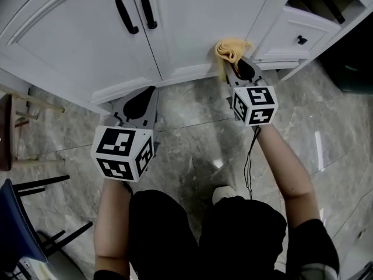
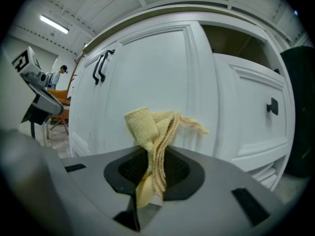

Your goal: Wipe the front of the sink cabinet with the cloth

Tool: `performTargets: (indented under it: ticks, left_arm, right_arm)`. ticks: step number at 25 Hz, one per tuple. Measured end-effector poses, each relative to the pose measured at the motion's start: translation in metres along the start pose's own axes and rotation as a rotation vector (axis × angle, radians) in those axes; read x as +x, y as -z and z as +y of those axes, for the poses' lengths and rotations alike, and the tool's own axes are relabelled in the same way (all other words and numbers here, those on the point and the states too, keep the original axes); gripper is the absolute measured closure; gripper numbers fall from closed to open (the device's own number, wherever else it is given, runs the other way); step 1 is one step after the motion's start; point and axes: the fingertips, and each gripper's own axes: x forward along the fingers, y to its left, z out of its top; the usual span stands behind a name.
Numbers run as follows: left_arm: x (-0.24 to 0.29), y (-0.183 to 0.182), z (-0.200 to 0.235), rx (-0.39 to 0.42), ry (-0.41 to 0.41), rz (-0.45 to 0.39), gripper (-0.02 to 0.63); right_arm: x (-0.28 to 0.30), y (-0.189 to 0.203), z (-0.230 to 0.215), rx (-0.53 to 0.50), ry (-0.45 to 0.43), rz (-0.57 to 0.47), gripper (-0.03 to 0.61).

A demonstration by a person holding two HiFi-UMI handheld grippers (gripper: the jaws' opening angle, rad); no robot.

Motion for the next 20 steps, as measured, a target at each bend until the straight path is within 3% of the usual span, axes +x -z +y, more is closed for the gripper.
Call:
performTargets:
  ticks: [6, 14, 20]
  left_arm:
    - [0.013, -0.005, -0.011, 0.003, 0.031, 0.008, 0.598]
    - [0.004, -0.012, -0.004, -0.021, 0.04, -0.031, 0.598]
    - [-0.033, -0.02, 0.011, -0.051, 0.017, 0.072, 0.598]
  right_arm:
    - [-0.018, 0.014, -0.052, 0.015, 0.113, 0.024, 0.495]
    - [-0.047, 0.006, -0.086, 0.07, 0.206, 0.013, 0.495]
    - [-0.082, -0.035, -0.081, 0.125, 0.236, 0.105, 0.495]
